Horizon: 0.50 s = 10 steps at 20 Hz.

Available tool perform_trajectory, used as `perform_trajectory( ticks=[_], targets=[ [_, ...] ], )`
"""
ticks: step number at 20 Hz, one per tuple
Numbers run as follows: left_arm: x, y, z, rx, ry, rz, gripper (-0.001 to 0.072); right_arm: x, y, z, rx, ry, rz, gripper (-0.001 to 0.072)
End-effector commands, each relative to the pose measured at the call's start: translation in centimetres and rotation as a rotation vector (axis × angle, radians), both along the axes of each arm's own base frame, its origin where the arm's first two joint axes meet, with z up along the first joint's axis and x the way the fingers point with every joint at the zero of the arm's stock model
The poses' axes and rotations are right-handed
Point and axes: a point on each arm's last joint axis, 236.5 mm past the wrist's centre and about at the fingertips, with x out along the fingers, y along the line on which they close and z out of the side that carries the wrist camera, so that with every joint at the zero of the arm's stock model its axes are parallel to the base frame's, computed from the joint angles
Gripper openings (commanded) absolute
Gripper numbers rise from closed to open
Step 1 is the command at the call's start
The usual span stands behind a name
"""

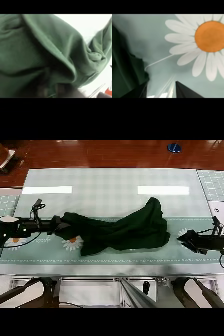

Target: Fold the shirts.

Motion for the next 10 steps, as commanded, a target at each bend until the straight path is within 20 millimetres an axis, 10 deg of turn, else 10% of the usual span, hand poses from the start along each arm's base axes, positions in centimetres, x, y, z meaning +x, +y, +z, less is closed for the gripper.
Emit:
perform_trajectory(
  ticks=[1,10],
  targets=[
    [1.1,-1.6,1.3,0.0,-0.05,-0.075,0.002,-1.1,1.3,-1.0,0.019,0.067,0.065,0.0406],
    [2.6,-2.2,5.2,-0.035,-0.114,-0.138,0.002,1.8,6.4,-2.8,0.136,0.068,0.129,0.0406]
  ],
)
